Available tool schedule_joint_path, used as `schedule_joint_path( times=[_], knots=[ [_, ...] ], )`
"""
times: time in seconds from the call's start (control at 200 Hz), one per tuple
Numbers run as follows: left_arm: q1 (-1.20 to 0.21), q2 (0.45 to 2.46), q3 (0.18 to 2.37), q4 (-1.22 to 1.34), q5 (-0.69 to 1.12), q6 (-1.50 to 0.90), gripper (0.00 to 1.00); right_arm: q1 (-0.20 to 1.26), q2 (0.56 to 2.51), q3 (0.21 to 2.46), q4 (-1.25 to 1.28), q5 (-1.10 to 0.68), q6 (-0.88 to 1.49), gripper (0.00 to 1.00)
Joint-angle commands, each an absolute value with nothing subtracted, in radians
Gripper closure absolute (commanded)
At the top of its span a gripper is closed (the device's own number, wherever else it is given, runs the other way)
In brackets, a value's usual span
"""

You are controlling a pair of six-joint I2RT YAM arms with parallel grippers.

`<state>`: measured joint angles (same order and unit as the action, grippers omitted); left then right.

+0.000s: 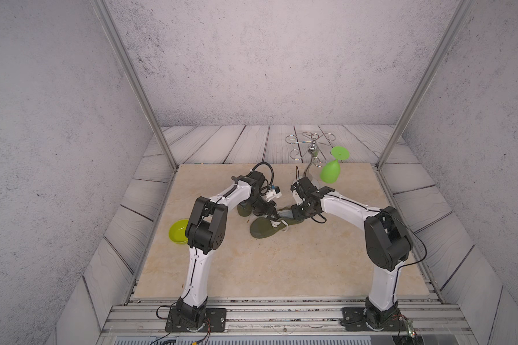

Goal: Insert the insole into the shoe
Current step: Insert the insole into the shoe, then pick up the shoe at the center of the board.

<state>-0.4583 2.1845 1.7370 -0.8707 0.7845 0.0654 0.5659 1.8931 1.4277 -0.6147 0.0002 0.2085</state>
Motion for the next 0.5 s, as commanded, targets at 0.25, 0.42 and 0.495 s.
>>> schedule_joint_path(
  times=[0.25, 0.42, 0.495],
  knots=[
    [-0.451, 2.135, 1.756, -0.923, 0.742, 0.118, 1.00, 0.575, 1.871, 1.414, -0.589, -0.166, 0.226, 0.79],
    [-0.451, 2.135, 1.751, -0.919, 0.733, 0.117, 1.00, 0.574, 2.026, 1.482, -0.563, -0.166, 0.209, 0.82],
    [-0.451, 2.134, 1.749, -0.919, 0.731, 0.116, 1.00, 0.575, 2.064, 1.465, -0.544, -0.140, 0.212, 0.82]
  ],
)
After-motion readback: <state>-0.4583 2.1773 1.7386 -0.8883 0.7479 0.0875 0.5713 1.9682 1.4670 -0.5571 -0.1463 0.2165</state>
